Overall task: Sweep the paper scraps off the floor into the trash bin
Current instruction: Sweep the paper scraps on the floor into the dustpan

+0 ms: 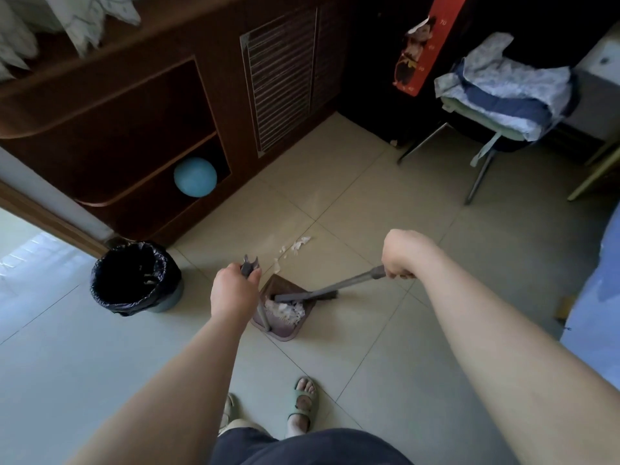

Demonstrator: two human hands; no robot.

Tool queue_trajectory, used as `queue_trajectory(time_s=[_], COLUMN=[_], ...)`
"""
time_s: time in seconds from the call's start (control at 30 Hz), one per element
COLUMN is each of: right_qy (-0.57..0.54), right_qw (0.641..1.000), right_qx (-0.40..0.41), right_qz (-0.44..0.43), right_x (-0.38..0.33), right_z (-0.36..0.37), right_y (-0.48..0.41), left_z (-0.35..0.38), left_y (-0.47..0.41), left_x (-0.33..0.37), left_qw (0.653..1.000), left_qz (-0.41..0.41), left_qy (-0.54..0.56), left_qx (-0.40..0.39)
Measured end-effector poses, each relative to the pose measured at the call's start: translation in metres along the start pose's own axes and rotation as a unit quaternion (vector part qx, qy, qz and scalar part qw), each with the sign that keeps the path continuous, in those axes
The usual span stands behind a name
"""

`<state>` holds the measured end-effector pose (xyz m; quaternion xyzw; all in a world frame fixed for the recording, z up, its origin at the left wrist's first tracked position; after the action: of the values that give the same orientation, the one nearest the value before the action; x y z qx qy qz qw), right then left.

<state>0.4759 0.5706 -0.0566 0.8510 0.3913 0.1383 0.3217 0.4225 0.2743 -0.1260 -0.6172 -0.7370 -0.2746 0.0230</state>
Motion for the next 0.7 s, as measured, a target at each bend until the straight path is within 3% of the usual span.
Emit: queue_trajectory(time_s=[0.13, 0.7], right_qy=[0.032, -0.065], right_qw=[0.998, 0.994], right_qx=[0.06, 0.088], right_qz=[-0.011, 0.008], right_x=[-0.004, -0.04], right_z=[-0.023, 0.002], right_y=[0.015, -0.005], left_z=[-0.003, -0.027], left_y=[0.002, 0.005], left_x=[-0.005, -0.046], left_qw=[1.0, 0.998], left_qz=[0.002, -0.037], left_qy=[0.012, 0.027], left_qx=[0.002, 0.045])
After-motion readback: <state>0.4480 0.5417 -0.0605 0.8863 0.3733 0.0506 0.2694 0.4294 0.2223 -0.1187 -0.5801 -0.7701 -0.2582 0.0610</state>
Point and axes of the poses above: each hand's wrist, its own y-axis away from the middle knuckle, its own z-axis out of the palm, x = y × z, the point moved 6 cm from there along -y, towards the middle knuckle, and after that the axes turned 14 degrees about -y, right-handed, at the moved point
